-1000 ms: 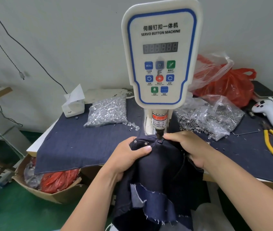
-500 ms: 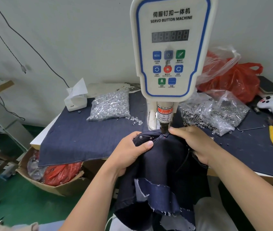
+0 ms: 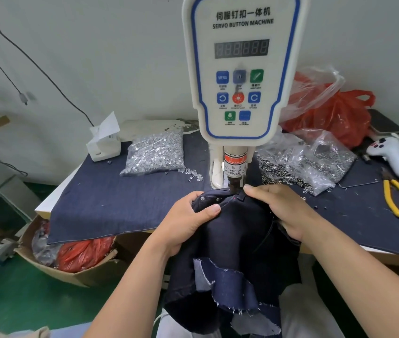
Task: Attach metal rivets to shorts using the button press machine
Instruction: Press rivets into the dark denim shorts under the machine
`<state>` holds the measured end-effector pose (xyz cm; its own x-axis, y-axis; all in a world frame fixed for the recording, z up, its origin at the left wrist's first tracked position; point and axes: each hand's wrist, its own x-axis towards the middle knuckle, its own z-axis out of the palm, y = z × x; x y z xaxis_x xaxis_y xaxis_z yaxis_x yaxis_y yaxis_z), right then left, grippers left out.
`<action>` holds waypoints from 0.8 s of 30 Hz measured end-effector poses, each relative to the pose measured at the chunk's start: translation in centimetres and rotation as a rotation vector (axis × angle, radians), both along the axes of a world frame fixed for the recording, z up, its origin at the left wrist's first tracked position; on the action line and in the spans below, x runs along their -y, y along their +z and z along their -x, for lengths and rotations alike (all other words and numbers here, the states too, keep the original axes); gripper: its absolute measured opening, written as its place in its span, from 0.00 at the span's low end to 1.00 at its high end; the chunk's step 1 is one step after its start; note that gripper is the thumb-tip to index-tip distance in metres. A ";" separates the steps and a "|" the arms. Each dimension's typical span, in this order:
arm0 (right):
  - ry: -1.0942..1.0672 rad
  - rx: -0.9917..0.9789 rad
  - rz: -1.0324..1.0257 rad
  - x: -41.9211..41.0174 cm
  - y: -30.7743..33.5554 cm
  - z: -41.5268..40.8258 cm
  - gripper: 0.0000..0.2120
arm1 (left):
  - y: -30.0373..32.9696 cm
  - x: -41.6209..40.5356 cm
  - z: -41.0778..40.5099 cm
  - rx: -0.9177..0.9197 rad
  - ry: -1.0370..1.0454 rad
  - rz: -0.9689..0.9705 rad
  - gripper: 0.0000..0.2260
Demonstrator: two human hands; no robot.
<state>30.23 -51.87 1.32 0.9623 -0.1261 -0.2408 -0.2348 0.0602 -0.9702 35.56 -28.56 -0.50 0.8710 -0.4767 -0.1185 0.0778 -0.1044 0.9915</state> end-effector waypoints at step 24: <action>-0.007 0.003 0.020 -0.3 -0.1 0.0 0.19 | 0.0 0.4 0.1 -0.019 0.020 0.033 0.10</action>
